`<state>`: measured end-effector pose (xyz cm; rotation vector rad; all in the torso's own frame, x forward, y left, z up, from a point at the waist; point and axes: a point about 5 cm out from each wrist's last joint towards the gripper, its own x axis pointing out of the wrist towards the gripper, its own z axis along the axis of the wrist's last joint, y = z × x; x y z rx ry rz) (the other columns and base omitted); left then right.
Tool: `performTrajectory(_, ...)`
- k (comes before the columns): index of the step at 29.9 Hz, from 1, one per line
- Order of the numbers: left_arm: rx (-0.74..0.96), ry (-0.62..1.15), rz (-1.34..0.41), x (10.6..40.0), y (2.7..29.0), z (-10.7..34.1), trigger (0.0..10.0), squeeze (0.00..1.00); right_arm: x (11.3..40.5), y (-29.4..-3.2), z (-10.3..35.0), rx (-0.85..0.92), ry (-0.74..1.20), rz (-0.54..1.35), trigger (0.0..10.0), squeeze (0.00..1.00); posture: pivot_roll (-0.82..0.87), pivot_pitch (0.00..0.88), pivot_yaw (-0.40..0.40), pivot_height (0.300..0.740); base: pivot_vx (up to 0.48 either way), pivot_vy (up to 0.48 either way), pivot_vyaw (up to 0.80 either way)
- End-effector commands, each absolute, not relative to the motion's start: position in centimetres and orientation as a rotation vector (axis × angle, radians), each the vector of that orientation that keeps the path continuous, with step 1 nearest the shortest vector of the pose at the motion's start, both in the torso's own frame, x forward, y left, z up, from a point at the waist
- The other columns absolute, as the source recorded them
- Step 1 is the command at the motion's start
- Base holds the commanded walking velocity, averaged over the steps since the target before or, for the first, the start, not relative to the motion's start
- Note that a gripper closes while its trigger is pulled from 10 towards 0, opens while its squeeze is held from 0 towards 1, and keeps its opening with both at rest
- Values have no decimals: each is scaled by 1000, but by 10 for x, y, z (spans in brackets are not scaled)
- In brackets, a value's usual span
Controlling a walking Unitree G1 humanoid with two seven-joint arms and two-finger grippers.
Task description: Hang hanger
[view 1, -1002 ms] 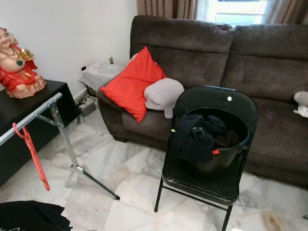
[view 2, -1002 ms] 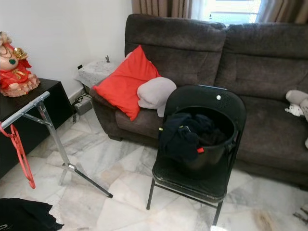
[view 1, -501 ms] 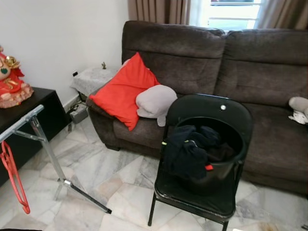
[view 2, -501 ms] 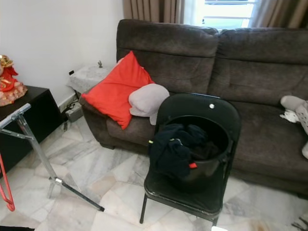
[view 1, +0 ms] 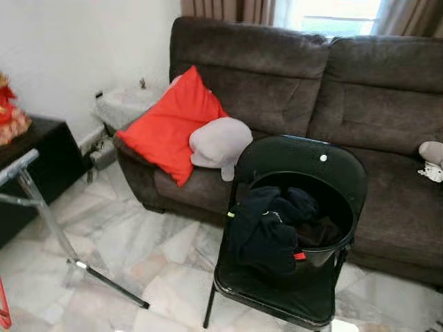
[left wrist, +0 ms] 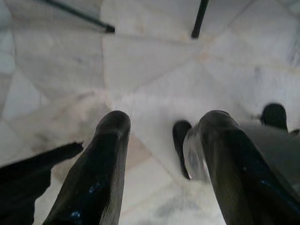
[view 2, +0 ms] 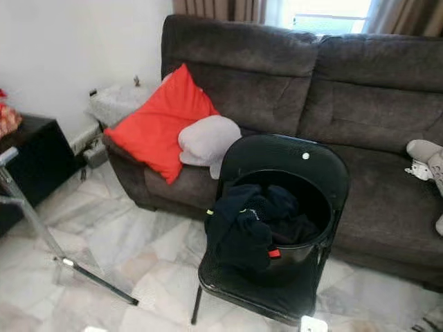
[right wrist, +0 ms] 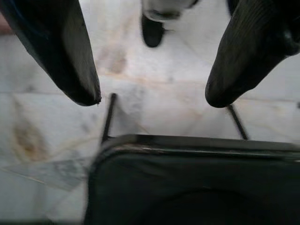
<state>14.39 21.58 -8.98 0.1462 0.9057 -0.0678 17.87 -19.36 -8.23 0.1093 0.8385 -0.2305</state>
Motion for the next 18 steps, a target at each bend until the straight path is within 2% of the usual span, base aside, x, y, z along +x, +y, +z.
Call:
performTrajectory(1,159,921,-68,141,218,-91,10000,0,182,-196,-80,114,814,-239,10000,0,89,0,17,740,0,0,0)
performTrajectory(11,170,927,-68,140,219,-91,10000,0,208,-198,-58,147,585,-261,10000,0,85,0,20,740,0,0,0)
performTrajectory(15,176,926,-69,141,220,-91,10000,0,220,-198,-46,155,472,-207,10000,0,81,0,23,740,0,0,0)
performTrajectory(18,177,927,-70,141,221,-90,10000,0,228,-187,-38,197,406,-64,10000,0,78,0,24,740,0,0,0)
